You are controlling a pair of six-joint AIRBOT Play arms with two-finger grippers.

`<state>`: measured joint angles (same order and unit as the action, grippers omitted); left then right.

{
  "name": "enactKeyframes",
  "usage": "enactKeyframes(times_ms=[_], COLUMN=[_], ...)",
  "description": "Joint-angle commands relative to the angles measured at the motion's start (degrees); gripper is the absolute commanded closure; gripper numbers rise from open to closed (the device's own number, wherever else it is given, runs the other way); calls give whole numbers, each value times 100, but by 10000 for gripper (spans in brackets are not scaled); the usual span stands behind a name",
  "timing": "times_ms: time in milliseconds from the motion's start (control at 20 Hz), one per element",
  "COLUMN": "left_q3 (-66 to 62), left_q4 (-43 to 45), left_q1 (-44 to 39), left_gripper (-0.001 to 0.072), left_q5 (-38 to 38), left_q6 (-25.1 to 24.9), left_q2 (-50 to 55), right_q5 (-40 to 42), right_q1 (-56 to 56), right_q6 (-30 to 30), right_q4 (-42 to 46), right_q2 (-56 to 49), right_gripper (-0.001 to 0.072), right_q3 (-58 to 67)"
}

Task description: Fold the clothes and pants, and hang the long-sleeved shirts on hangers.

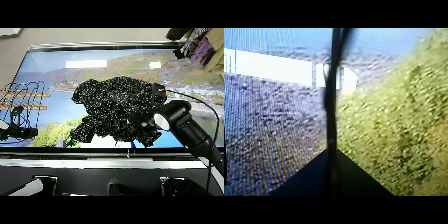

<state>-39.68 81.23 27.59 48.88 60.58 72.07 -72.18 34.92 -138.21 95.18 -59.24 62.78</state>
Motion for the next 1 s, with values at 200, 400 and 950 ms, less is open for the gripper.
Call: enactKeyframes(times_ms=[200, 400, 950], left_q3=[-319, -1091, -1287], left_q4=[-221, -769, -1596], left_q1=[-92, -94, -1880], left_gripper=[689, 690, 691], left_q5=[35, 59, 732], left_q6=[-59, -57, -2035], left_q2=[-269, -756, -2863], right_q5=[-37, -33, 26], right_q1=[4, 4, 4], right_q6=[-66, -66, -66], right_q4=[2, 181, 774], right_q2=[2, 0, 2], right_gripper=[687, 687, 688], right_q3=[-2, -2, -2])
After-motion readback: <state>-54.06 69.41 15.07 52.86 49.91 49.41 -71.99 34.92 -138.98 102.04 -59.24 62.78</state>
